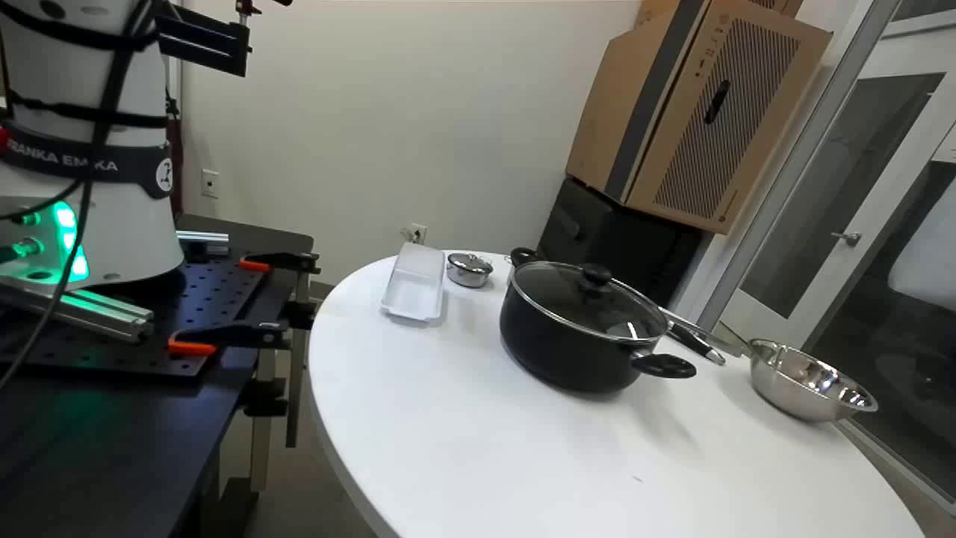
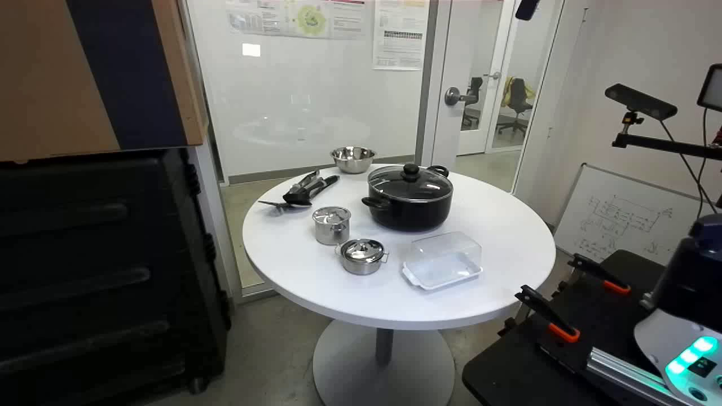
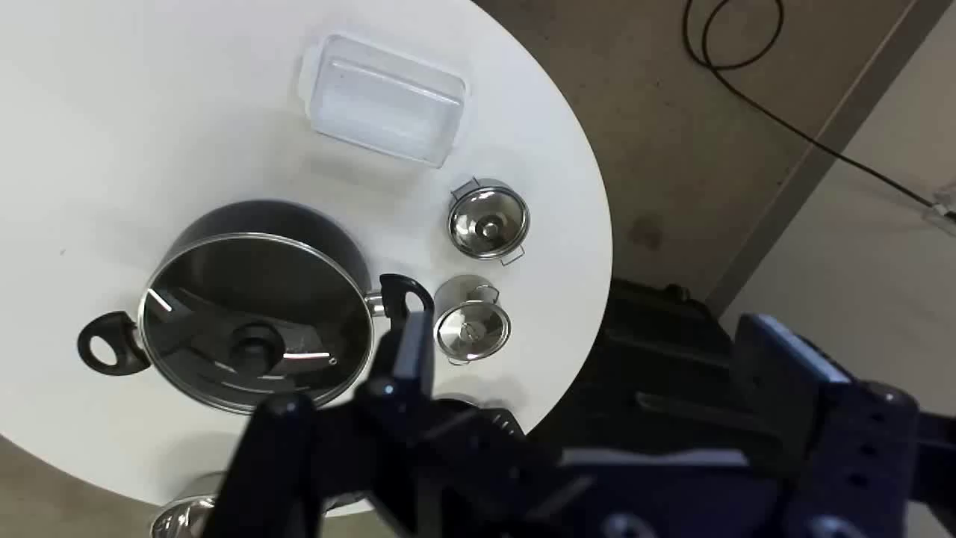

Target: Take the lid off the smallest pot and put it on the table

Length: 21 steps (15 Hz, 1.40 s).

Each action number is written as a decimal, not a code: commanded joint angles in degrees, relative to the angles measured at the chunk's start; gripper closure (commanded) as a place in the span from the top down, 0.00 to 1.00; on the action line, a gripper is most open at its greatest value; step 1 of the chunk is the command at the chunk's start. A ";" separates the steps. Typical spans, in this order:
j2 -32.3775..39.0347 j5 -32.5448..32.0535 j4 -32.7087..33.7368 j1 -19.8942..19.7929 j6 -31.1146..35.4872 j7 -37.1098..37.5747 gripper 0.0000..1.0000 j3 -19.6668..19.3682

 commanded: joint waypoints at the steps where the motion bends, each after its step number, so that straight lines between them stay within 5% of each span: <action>1: -0.03 0.42 0.13 -0.69 -0.18 -0.44 1.00 0.41; 9: 21.57 -3.83 0.42 -2.86 16.47 0.33 1.00 4.63; 15: 38.28 -3.19 6.19 -2.54 14.82 2.74 1.00 3.60; 21: 39.65 -2.98 5.26 -2.15 16.24 1.91 1.00 2.47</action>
